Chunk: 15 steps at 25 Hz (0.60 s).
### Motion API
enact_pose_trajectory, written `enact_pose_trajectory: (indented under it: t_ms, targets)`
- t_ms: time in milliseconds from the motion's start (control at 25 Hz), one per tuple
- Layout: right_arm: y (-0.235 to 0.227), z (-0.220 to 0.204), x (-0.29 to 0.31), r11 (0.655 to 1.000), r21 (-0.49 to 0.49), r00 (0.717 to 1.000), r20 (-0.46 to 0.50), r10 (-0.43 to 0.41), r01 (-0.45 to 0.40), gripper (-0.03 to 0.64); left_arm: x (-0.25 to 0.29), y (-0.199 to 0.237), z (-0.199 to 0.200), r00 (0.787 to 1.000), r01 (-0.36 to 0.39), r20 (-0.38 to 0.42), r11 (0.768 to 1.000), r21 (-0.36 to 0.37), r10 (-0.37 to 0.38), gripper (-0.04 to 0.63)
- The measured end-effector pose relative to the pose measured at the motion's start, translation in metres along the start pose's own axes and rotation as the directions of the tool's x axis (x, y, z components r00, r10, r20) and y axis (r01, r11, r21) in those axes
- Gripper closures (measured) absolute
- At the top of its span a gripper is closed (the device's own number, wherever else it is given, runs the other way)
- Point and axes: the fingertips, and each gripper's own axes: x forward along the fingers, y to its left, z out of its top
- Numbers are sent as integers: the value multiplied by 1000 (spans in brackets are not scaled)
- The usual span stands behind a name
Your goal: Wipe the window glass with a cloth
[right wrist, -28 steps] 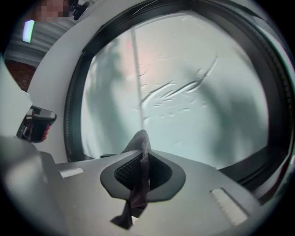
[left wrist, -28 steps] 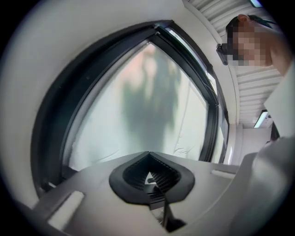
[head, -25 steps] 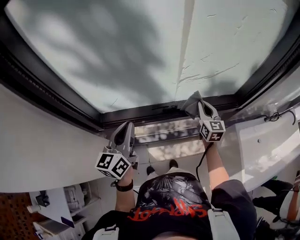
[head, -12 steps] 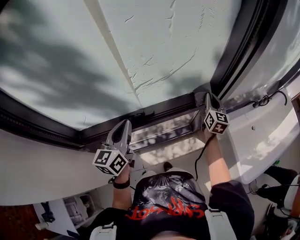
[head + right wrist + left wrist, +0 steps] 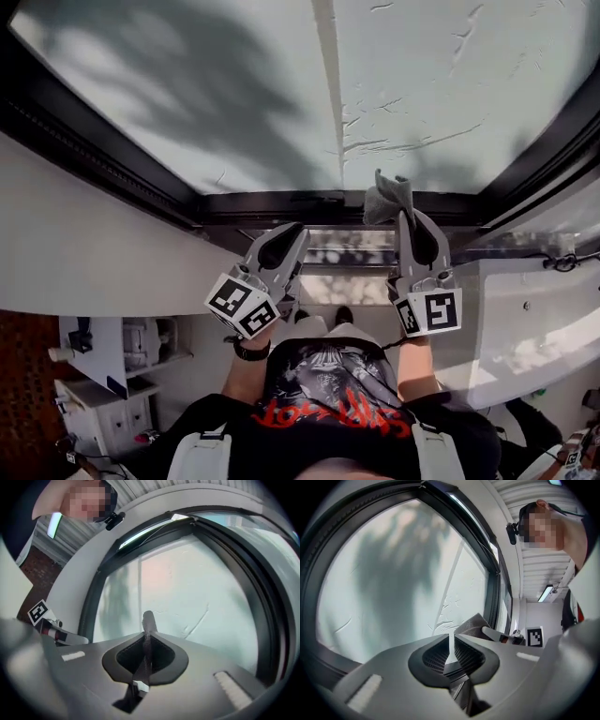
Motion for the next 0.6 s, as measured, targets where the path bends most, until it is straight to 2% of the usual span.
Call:
enact_pose_trajectory:
  t_ms: [240,360,600]
  targets:
    - [55,-11,32,992,22,992,-26,127,-126,601,-43,22,0,999,-39,8,999,-16,39,562]
    - [76,-15,48,991,30,991,-26,132,-131,601,-65,42,5,999,-38,26,999,-38,39,545]
    - [131,-20,67,992,-41,992,-58,115,-117,601,-109,71,18,998,10,60,999,-44,-7,507]
